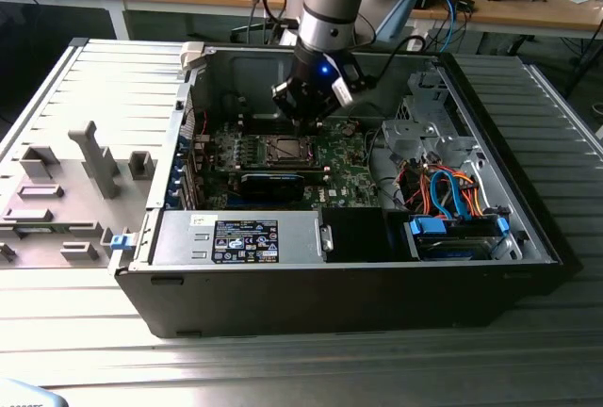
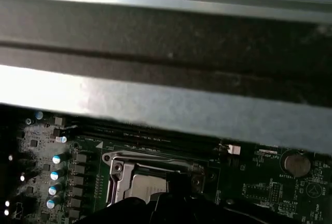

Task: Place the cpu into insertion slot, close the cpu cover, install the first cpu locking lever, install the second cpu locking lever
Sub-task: 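Install the first cpu locking lever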

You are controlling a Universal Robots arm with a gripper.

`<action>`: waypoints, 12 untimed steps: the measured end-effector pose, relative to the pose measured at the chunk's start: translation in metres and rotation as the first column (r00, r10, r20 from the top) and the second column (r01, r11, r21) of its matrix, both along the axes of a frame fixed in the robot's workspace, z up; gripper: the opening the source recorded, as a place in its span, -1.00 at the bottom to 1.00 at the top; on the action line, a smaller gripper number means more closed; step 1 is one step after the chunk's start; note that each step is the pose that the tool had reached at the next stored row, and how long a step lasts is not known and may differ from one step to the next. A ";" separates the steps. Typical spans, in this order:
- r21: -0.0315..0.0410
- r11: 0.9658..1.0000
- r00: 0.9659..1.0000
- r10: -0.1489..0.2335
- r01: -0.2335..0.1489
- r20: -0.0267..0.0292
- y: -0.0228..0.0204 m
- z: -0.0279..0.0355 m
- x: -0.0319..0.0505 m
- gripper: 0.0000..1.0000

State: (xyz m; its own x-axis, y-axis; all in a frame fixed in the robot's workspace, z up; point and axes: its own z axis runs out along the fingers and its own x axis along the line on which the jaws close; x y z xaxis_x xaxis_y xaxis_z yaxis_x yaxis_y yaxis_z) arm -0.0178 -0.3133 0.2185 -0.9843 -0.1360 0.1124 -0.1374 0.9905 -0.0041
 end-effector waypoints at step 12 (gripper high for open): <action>-0.019 1.000 1.000 -0.003 0.003 0.001 -0.0200 0.0140 -0.0001 -0.79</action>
